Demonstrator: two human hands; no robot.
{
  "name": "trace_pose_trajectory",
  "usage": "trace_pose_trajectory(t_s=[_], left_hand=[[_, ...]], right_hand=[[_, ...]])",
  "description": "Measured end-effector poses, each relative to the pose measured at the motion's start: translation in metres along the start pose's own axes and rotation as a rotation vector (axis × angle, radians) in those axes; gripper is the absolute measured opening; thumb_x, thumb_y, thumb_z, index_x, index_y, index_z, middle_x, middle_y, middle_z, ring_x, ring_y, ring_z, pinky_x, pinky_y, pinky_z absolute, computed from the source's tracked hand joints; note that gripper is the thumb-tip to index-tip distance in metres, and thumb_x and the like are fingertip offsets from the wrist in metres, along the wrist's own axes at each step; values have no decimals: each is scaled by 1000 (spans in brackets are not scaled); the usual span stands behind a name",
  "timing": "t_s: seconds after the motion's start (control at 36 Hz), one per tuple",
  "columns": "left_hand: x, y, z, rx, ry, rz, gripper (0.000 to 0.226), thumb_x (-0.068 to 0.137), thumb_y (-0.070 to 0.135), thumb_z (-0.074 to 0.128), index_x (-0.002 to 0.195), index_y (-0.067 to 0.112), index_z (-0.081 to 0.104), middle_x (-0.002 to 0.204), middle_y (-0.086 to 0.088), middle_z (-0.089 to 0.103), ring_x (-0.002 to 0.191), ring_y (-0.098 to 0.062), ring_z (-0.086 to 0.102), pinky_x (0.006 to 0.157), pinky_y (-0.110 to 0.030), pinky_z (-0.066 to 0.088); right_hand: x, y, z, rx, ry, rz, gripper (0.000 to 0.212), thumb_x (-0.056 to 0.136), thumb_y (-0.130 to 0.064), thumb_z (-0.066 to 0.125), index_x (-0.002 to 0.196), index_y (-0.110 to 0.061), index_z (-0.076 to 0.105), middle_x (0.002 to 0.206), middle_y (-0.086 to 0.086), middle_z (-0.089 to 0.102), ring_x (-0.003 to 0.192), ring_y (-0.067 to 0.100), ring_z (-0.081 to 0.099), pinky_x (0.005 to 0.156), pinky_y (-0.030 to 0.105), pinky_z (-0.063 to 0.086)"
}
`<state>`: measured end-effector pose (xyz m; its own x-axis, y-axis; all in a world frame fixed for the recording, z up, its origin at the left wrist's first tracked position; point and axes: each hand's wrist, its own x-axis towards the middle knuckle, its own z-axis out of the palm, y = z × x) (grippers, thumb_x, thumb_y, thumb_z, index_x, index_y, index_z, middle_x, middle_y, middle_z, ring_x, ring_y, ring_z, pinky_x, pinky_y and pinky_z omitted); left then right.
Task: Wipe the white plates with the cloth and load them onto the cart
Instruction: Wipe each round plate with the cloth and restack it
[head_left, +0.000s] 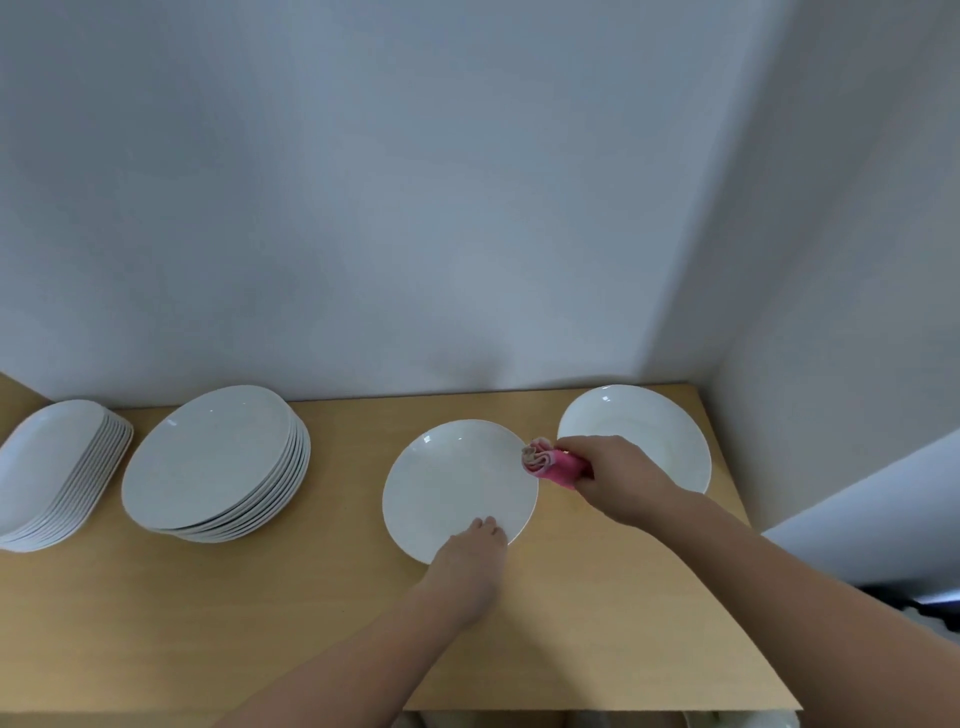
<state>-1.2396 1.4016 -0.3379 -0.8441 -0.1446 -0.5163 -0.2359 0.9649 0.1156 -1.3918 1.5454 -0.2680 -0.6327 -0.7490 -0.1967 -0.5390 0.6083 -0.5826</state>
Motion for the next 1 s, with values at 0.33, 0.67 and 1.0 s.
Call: trace_pose_trajectory(t_s=[0.33,0.67,1.0], left_hand=[[-34,-34,-91,-733,539,-253,12,100,20,42,90,18,49,85,3,52,74,-11,48,60,-28,35],[-61,-61,-90,-1428,472,-349,18,100,8,44,98,1,60,92,-14,62,82,-24,54,75,-34,43],[-70,-105,-88,-1393,454,-352,18,92,3,56,104,15,63,95,-5,74,90,-25,71,82,-50,58]], right_hand=[[5,-39,-29,110,106,-120,6,89,-31,60,90,-34,65,72,-12,64,67,7,57,56,22,38],[33,-78,-15,9,111,-223,9,93,-26,56,98,-23,63,80,-4,65,71,18,57,66,35,46],[78,-122,21,-249,70,-305,31,91,-17,46,118,-29,53,87,-5,54,84,20,55,60,29,33]])
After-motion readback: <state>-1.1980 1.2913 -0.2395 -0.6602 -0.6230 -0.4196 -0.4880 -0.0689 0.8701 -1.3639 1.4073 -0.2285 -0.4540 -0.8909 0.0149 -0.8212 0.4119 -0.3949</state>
